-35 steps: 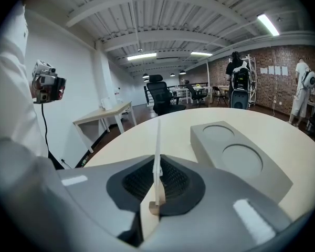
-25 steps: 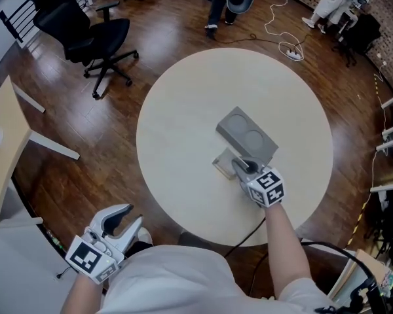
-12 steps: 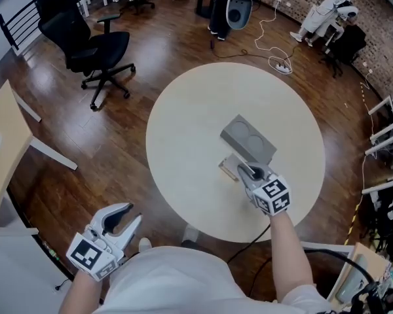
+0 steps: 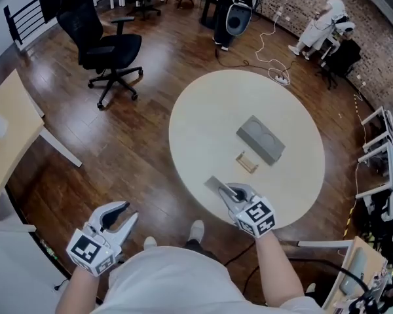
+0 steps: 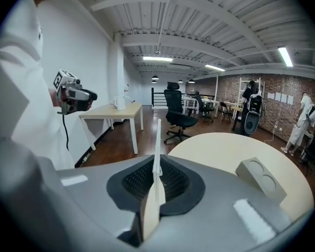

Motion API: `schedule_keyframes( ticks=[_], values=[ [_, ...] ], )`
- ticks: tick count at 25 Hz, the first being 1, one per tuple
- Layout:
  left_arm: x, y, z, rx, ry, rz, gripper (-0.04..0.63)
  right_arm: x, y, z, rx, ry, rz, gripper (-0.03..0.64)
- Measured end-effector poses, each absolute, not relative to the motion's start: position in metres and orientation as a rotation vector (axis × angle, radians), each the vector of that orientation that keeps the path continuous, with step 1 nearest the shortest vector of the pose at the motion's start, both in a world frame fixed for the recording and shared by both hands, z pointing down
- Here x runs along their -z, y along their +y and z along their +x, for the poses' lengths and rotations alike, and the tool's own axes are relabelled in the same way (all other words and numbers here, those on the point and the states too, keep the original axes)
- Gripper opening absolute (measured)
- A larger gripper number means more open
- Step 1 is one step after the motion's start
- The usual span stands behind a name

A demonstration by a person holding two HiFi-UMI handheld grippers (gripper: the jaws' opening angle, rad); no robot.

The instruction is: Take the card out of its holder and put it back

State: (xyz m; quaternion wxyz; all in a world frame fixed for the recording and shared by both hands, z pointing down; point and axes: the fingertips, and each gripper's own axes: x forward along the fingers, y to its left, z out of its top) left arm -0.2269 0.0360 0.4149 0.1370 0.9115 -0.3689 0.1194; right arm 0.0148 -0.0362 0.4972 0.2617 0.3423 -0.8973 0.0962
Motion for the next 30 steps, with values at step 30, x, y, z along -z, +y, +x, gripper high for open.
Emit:
schedule_keyframes(
  ticks=[30],
  values=[
    [-0.432, 0.098, -0.306, -0.289, -0.957, 2.664, 0.121, -0.463, 0.114, -0.113, -0.287, -2.512, 0.879, 0.021]
  ],
)
